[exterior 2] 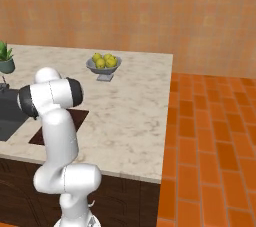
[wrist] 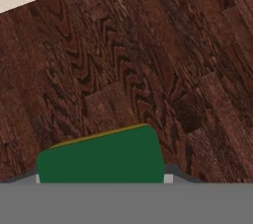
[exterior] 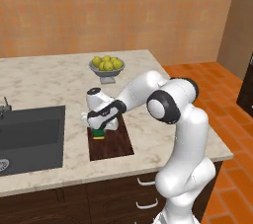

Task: Pick up the sponge from the counter and clean the cutting board by briefly scrubbing or pressing down on the cutting board. Once finished, release the sponge.

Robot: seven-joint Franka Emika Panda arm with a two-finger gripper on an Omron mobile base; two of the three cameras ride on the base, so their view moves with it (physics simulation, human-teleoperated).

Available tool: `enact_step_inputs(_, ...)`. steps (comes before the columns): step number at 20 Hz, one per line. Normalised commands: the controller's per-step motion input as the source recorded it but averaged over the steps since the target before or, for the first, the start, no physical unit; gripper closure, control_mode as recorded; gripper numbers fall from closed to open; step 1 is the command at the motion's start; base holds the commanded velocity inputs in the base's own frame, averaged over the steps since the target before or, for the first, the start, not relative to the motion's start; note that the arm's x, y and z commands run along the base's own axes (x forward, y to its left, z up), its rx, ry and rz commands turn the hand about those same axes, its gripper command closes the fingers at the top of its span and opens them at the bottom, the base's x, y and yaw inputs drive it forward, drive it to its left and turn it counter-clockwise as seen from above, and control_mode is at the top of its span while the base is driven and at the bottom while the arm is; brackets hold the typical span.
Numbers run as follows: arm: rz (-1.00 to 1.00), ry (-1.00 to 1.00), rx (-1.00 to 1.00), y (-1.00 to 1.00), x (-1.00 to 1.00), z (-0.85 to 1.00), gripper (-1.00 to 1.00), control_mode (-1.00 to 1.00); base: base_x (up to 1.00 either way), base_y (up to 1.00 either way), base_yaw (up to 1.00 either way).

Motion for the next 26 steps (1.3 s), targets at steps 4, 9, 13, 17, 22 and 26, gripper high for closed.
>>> enact_step_inputs(4,0.08,-0.05,0.0,-0.17,-1.0,-0.63,1.0,-1.0,0.0,0.0,0.0)
enact_step_inputs(9,0.09,-0.1,0.0,-0.17,-1.0,-0.7,1.0,-1.0,0.0,0.0,0.0)
enact_step_inputs(13,0.08,-0.12,0.0,-0.1,-1.0,-0.56,1.0,-1.0,0.0,0.0,0.0)
enact_step_inputs(17,0.06,-0.08,0.0,-0.12,-1.0,-0.43,1.0,-1.0,0.0,0.0,0.0)
enact_step_inputs(22,0.05,-0.05,0.0,-0.13,-1.0,-0.51,1.0,-1.0,0.0,0.0,0.0)
enact_step_inputs(26,0.04,-0.04,0.0,-0.31,-0.92,-0.46,1.0,-1.0,0.0,0.0,0.0)
